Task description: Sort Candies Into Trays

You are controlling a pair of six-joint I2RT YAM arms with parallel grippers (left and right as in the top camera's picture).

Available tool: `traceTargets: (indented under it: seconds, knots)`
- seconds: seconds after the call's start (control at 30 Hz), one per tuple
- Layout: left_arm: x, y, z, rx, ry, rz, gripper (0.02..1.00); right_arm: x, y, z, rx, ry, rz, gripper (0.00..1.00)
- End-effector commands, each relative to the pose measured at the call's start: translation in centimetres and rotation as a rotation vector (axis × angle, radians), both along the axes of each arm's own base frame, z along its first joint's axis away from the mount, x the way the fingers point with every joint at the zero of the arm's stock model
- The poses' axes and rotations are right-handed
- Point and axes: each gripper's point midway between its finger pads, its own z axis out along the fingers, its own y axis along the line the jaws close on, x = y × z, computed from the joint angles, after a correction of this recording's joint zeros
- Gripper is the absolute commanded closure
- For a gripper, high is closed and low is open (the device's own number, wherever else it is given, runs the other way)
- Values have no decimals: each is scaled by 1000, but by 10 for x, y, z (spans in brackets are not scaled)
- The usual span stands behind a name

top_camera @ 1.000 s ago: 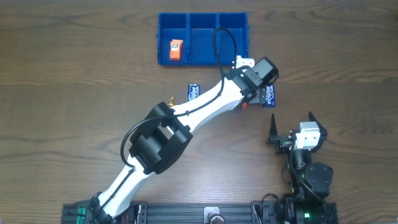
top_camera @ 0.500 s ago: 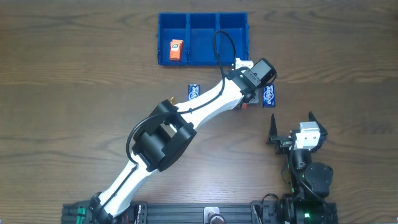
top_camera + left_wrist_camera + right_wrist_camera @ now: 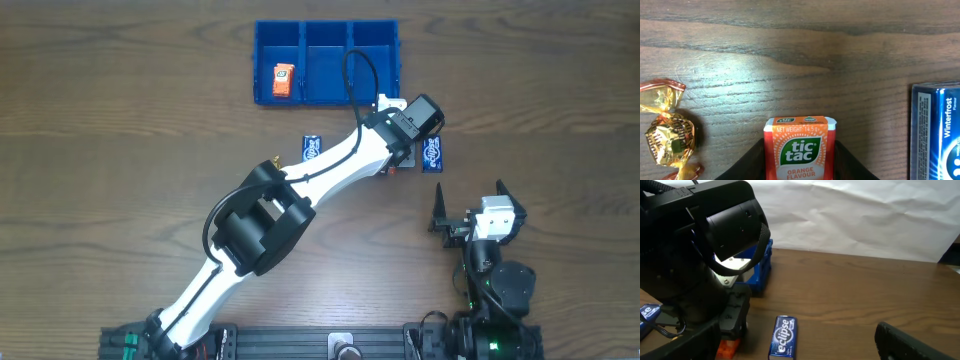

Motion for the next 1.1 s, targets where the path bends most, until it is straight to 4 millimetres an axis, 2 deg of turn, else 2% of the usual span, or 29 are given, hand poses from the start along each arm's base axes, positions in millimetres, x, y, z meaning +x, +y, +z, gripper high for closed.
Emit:
traceTargets:
  seconds: [0.03, 0.1, 0.17, 0.37, 0.43, 0.47, 0.53, 0.6, 0.73, 0.83, 0.97, 1.1]
  knots:
    - [5, -3, 4, 0, -14, -8, 671, 0, 0, -1, -8, 0, 2, 3]
    - [9, -3, 15, 6, -33, -18, 678, 0, 0, -1, -8, 0, 2, 3]
    - [16, 2, 38, 34, -79, -10, 678, 0, 0, -1, -8, 0, 2, 3]
    - [53, 21, 122, 50, -257, -15, 682, 0, 0, -1, -8, 0, 2, 3]
    - [68, 34, 153, 41, -317, -6, 678, 0, 0, -1, -8, 0, 2, 3]
    - [80, 48, 173, 35, -351, 11, 678, 0, 0, -1, -8, 0, 2, 3]
    - [92, 68, 192, 31, -377, 42, 687, 0, 0, -1, -8, 0, 2, 3]
    - [106, 101, 213, 38, -403, 80, 693, 0, 0, -1, -8, 0, 2, 3]
    - [124, 143, 230, 54, -423, 141, 695, 0, 0, -1, -8, 0, 2, 3]
    - [138, 170, 231, 74, -424, 177, 695, 0, 0, -1, -8, 0, 2, 3]
    - [152, 201, 221, 97, -398, 215, 711, 0, 1, -1, -8, 0, 3, 3]
    - [160, 215, 207, 99, -363, 220, 717, 0, 0, -1, -8, 0, 2, 3]
